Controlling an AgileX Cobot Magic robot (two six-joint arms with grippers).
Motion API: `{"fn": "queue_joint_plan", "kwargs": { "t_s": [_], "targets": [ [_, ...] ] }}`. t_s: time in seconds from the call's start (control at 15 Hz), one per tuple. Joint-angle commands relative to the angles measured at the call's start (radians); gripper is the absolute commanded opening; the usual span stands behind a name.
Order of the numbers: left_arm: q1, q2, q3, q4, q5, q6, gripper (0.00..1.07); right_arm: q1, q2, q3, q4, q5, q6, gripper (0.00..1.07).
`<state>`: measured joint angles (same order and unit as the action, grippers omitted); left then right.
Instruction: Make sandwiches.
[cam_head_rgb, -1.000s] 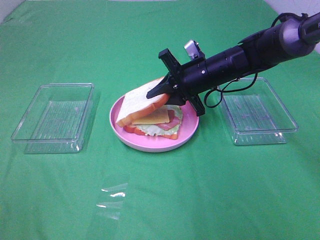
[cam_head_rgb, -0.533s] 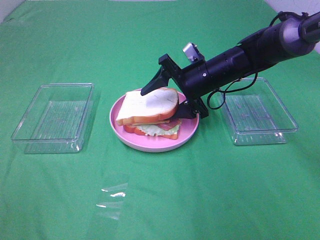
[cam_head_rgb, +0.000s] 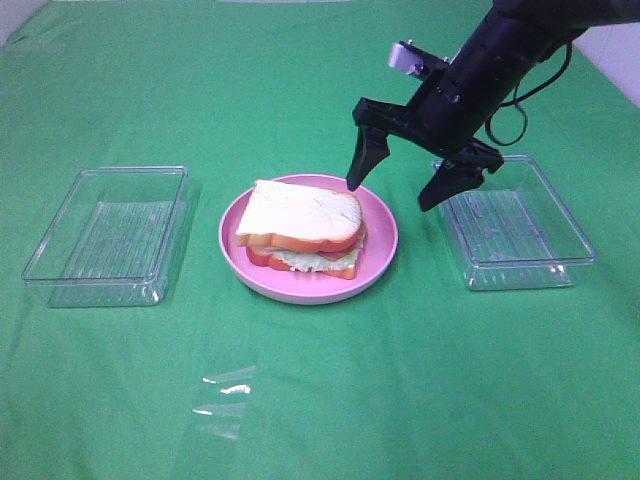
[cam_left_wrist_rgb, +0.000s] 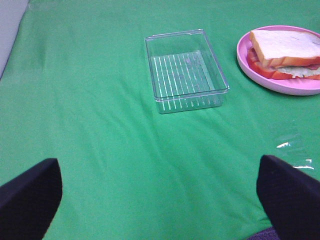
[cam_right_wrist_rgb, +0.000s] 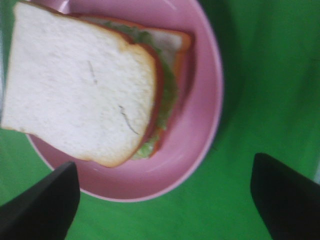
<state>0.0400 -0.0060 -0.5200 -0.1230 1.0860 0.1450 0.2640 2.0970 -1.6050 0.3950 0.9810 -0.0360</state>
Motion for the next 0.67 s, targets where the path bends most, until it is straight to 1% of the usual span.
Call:
{"fn": "queue_joint_plan", "kwargs": {
  "t_s": [0.07,0.13,0.2,0.33,0.47,0.53,0.67],
  "targets": [
    [-0.004,-0.014,0.003,-0.006,-0.009,-0.004,0.98,-0.003,-0.044,-0.054,-0.190,0.079,0.077,0.89],
    [-0.004,-0.014,0.003,-0.006,-0.009,-0.004,0.98,-0.015,-0.055,-0.079,-0.232,0.120,0.088,0.89],
    [-0.004,-0.014,0.003,-0.006,-0.009,-0.004,0.98,-0.028,-0.058,-0.091,-0.243,0.139,0.094,0.89],
    [-0.004,-0.014,0.003,-0.006,-0.009,-0.004,0.98,-0.106,-0.068,-0.121,-0.243,0.190,0.095,0.89],
    [-0.004,-0.014,0.003,-0.006,-0.009,-0.004,0.98,-0.192,-0.084,-0.122,-0.253,0.214,0.070,0.89],
    [-0.004,-0.014,0.003,-0.006,-0.009,-0.004,0.98,-0.220,-0.100,-0.121,-0.275,0.231,0.045,0.89],
    [-0.004,-0.014,0.003,-0.006,-0.009,-0.004,0.98,-0.220,-0.144,-0.119,-0.296,0.287,0.008,0.89]
  ]
}}
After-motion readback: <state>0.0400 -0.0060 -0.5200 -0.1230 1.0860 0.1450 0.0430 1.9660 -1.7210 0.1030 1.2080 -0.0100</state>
